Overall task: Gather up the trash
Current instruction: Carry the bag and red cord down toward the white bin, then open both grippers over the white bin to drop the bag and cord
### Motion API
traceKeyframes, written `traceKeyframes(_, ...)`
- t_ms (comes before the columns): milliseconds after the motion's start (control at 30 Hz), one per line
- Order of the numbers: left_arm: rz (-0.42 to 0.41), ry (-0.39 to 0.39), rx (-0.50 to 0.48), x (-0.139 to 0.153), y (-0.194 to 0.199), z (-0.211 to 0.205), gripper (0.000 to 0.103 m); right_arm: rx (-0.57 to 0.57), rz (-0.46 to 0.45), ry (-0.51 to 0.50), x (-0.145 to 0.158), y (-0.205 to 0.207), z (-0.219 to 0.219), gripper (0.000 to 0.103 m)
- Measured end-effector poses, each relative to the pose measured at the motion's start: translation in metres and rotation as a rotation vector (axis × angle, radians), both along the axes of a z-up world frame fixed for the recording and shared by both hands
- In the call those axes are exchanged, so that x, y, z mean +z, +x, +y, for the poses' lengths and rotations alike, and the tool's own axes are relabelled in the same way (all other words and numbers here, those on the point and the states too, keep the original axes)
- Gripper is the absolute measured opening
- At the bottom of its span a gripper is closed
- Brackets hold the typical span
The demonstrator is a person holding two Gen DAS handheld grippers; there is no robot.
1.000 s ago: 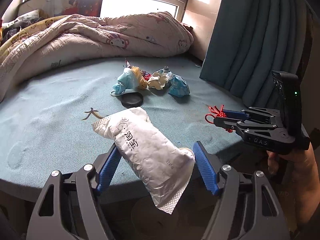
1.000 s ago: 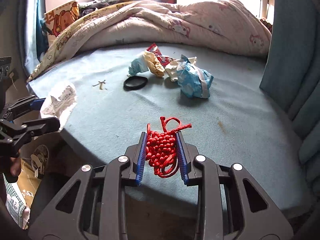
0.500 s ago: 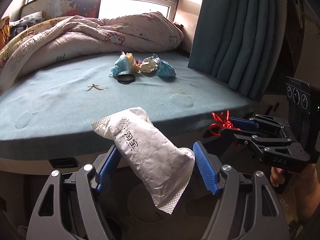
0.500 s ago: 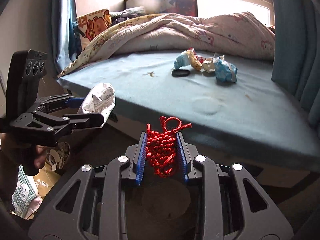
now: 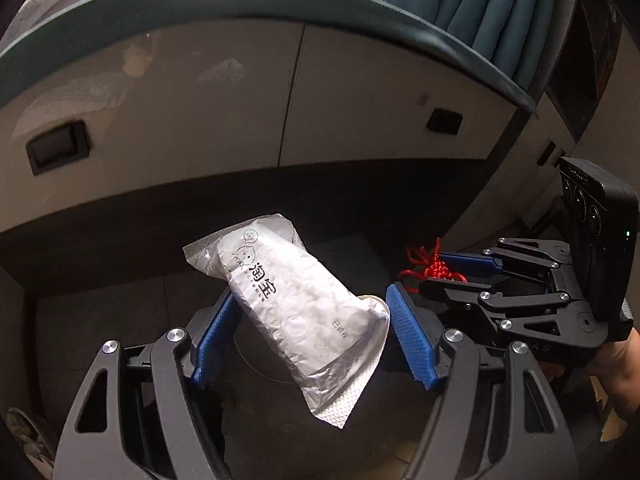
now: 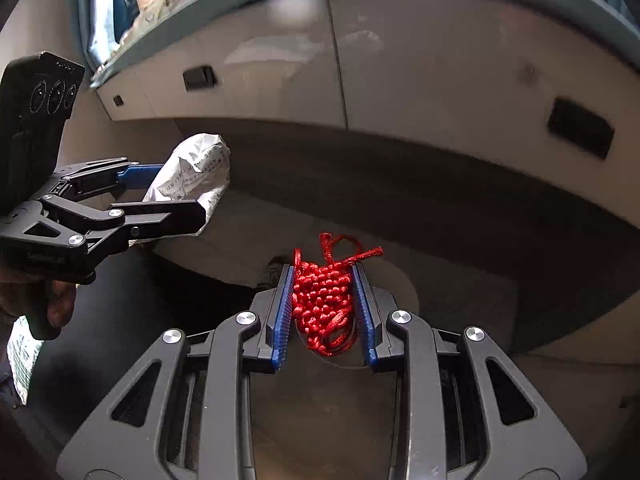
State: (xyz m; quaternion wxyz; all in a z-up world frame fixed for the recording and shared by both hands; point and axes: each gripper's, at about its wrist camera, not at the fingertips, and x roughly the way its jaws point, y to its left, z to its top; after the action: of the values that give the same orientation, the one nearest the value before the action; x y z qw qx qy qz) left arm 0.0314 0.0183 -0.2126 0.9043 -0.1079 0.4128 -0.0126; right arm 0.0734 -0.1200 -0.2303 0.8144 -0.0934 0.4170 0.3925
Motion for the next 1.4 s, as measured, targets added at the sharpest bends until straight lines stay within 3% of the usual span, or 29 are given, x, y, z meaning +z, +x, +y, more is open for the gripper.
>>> traceKeyframes(433,0.093,-0.026,-0.011,-0.056,0.021,0.012,0.072,0.066,0.061,-0.053,-0.055,0.023,0.019,0.027)
traceKeyframes(933,0.244,-0.105,-0.094,-0.147,0.095,0.01,0.073,0.077,0.179,-0.197,-0.131,0.073,0.041,0.027)
traceKeyframes(1233,0.259,-0.117,-0.106,-0.162,0.12,0.017,0.084,0.078,0.237,-0.219,-0.153,0.086,0.043,0.027)
traceKeyframes(1400,0.243,-0.082,-0.048,-0.16,0.122,0.026,0.096,0.081,0.254,-0.207,-0.16,0.093,0.047,0.027)
